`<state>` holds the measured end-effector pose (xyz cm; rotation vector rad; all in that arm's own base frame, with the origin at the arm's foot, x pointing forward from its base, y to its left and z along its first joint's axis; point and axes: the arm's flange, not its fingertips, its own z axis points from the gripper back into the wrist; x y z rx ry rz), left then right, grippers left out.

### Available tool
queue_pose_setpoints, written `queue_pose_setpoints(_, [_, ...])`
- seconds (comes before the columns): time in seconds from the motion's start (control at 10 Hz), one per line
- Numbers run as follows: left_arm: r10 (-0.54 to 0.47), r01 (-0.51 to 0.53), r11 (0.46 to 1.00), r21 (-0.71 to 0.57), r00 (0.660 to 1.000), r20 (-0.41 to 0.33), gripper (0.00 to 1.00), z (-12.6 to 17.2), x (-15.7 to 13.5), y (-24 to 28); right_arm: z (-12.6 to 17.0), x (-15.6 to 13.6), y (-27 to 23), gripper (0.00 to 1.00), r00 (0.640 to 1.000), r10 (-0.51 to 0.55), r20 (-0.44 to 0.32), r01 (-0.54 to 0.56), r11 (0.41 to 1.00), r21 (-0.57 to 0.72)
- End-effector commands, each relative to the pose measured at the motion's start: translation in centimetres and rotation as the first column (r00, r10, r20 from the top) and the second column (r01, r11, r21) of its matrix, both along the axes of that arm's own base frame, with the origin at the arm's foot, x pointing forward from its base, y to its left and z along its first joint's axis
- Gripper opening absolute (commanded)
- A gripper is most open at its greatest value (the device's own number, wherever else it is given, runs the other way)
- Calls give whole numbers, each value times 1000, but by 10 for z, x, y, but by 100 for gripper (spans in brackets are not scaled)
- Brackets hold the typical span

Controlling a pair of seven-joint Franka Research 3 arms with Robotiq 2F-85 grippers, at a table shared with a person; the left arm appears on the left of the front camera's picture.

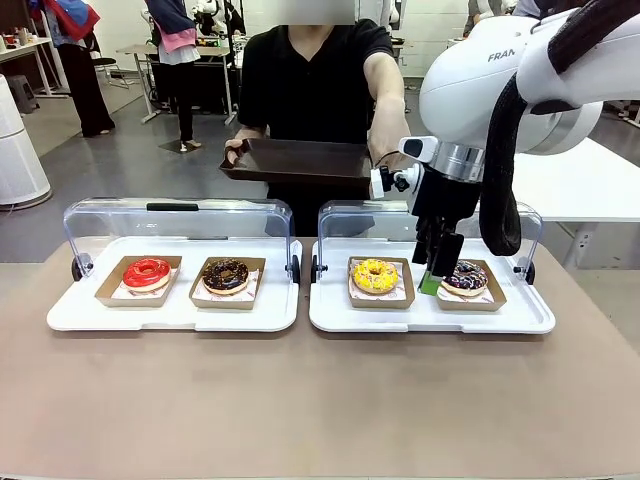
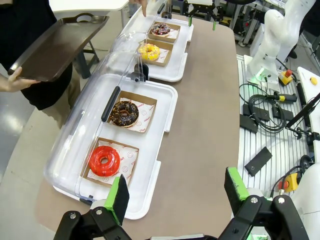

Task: Provide the desired donut to the person.
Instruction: Pick up and lift the Paper togo box containing the Donut pointed at by the person.

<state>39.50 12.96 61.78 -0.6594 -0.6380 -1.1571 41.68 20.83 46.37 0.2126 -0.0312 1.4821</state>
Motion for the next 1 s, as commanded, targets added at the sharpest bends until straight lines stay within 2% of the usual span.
queue_pose_setpoints(0.0, [-5, 5, 1000, -1, 1000, -2, 100, 1, -2, 1, 3, -2, 1, 100, 1000, -4, -7, 4, 1000, -8])
queue_pose_setpoints(0.3, [-5, 5, 1000, -1, 1000, -2, 100, 1, -2, 1, 0, 0, 1, 100, 1000, 2, 0, -2, 1000, 0])
queue_pose_setpoints(0.4, [-5, 5, 1000, -1, 1000, -2, 100, 1, -2, 1, -2, -6, 14, 100, 997, 38, 67, -31, 994, -101])
queue_pose_setpoints(0.6, [-5, 5, 1000, -1, 1000, -2, 100, 1, -2, 1, -23, 7, 27, 100, 990, 77, 115, -59, 986, -154])
queue_pose_setpoints(0.9, [-5, 5, 1000, -1, 1000, -2, 100, 1, -2, 1, -62, 16, 35, 100, 991, 99, 93, -87, 989, -119])
